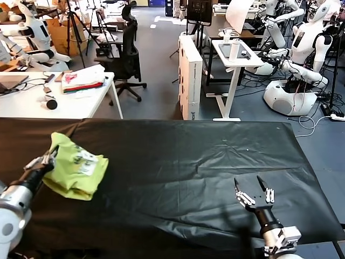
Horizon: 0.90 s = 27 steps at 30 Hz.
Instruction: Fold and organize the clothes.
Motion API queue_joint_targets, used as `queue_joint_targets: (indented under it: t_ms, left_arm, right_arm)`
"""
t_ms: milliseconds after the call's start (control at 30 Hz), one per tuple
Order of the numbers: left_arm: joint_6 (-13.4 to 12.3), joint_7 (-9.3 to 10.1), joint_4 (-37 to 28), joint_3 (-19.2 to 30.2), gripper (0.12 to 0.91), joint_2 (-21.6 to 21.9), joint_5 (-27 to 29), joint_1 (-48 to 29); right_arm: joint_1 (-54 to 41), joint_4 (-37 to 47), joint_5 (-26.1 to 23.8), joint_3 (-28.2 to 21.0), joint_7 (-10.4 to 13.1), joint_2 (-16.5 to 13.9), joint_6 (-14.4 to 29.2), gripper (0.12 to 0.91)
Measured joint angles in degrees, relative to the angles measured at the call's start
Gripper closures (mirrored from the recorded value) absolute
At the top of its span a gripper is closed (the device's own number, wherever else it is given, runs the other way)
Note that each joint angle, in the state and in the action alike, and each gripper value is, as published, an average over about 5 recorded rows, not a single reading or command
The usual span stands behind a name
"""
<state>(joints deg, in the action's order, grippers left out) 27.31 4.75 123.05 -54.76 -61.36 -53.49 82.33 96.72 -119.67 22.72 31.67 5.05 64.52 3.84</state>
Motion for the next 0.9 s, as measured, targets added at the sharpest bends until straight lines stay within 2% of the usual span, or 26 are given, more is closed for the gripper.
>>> queue_joint_targets:
  t_ms: [133, 333, 433, 500, 633, 733, 800, 900]
  left_arm:
    - [0.05, 0.37, 1.61, 9.04, 0.842, -5.44, 4.18, -1.26]
    - [-0.69, 0.26, -1.42, 23.36, 0.842, -15.76, 9.32, -3.07]
    - [-0.82, 0.11, -3.60, 28.14, 0.838, -19.12, 10.96, -4.25]
    - [-0.83, -0.01, -4.70, 30.10, 0.796, -20.32, 11.58, -4.99]
    - [-1.01, -0.38, -5.51, 31.76, 0.585, -21.05, 12.34, -5.52]
    - [-1.30, -1.12, -5.43, 31.94, 0.396, -20.91, 12.87, -5.33]
    - [-1.61, -1.86, -5.15, 31.82, 0.267, -20.66, 13.64, -5.03]
    - [-2.27, -2.74, -4.51, 31.19, 0.152, -19.96, 14.75, -4.58]
  right_arm:
    - [0.89, -0.47, -1.16, -0.10, -0.02, 0.50, -0.27, 0.118]
    - [1.17, -0.66, -1.38, -0.17, -0.22, 0.19, -2.07, 0.118]
    - [0.50, -1.06, -0.81, -1.09, -0.63, -0.46, -3.91, 0.118]
    - [-0.13, -1.32, 0.13, -2.00, -0.97, -0.96, -5.30, 0.118]
    - [-2.24, -1.63, 3.91, -4.80, -1.38, -2.29, -9.19, 0.118]
    - [-4.81, -1.65, 7.90, -7.71, -0.94, -3.41, -12.62, 0.118]
    - [-7.11, -1.59, 11.25, -9.84, -0.05, -4.06, -15.11, 0.118]
    - [-11.63, -1.00, 17.77, -13.31, 2.16, -4.55, -19.31, 0.118]
